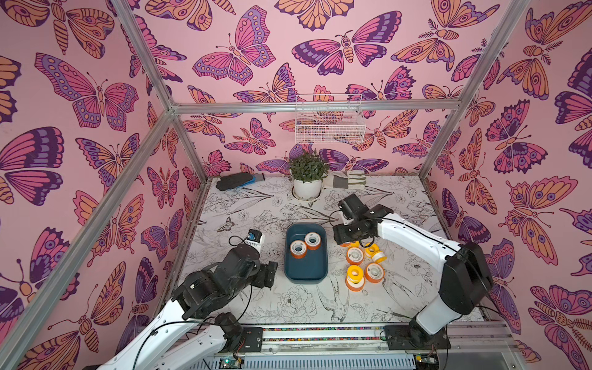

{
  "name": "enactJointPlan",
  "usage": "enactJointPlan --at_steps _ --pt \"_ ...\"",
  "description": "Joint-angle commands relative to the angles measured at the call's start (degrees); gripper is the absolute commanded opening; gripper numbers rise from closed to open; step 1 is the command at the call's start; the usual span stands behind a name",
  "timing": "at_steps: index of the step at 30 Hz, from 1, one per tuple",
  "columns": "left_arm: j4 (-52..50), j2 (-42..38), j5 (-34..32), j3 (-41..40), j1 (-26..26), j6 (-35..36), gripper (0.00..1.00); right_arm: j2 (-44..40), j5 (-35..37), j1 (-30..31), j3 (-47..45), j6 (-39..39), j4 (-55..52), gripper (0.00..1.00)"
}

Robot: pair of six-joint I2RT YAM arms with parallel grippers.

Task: Put the sealing tape into the storage box
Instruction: Pick up the sealing tape at the center of the board, then place the sealing tape in the storage box.

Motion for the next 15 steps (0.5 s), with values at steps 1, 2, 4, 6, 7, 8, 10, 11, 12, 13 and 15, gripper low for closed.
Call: enactJointPlan --at_steps 1,2,4,6,7,8,10,11,12,13,15 --pt "-1.2 -0.5 -0.8 -0.8 0.1 -0.3 0.91 5.0 -0.6 5.8 6.0 1.0 -3.7 0.63" --pt "-1.2 -0.6 -0.8 -0.8 0.1 -0.3 0.91 7.0 -1.0 7.4 8.2 0.9 -4.4 0.63" --pt "-1.1 -0.8 -0.9 -0.8 0.1 -0.3 0.91 10.2 -1.3 9.7 11.7 0.9 -5.4 0.63" --pt "-1.1 -0.8 -0.9 -0.8 0.1 -0.3 0.91 12.8 -0.8 11.5 14.7 0.8 -6.4 0.63" --pt "-1.1 -0.7 -0.9 -0.8 0.1 -0.3 0.91 14.1 -0.6 12.3 16.0 0.6 -7.0 0.63" --pt "-1.1 -0.7 -0.9 -0.8 0.1 -0.3 0.91 15.0 -0.6 12.9 17.0 0.5 -7.5 0.63" --pt "-1.1 -0.7 -0.9 -0.8 0.1 -0.3 0.91 16.6 -0.3 13.6 18.2 0.6 -8.0 0.63" --pt "-1.1 -0.7 -0.8 -0.8 0.1 -0.3 0.91 17.2 0.1 14.0 18.7 0.4 -8.3 0.63" --pt "-1.1 -0.7 -0.8 -0.8 0.1 -0.3 0.91 17.8 0.5 14.4 19.1 0.2 -8.8 0.63" --pt "-1.1 -0.7 -0.8 -0.8 0.1 -0.3 0.91 18.6 0.9 14.7 19.8 -0.1 -9.5 0.63" --pt "-1.1 -0.6 -0.7 -0.8 0.1 -0.3 0.91 19.8 1.5 15.2 20.5 -0.5 -10.4 0.63"
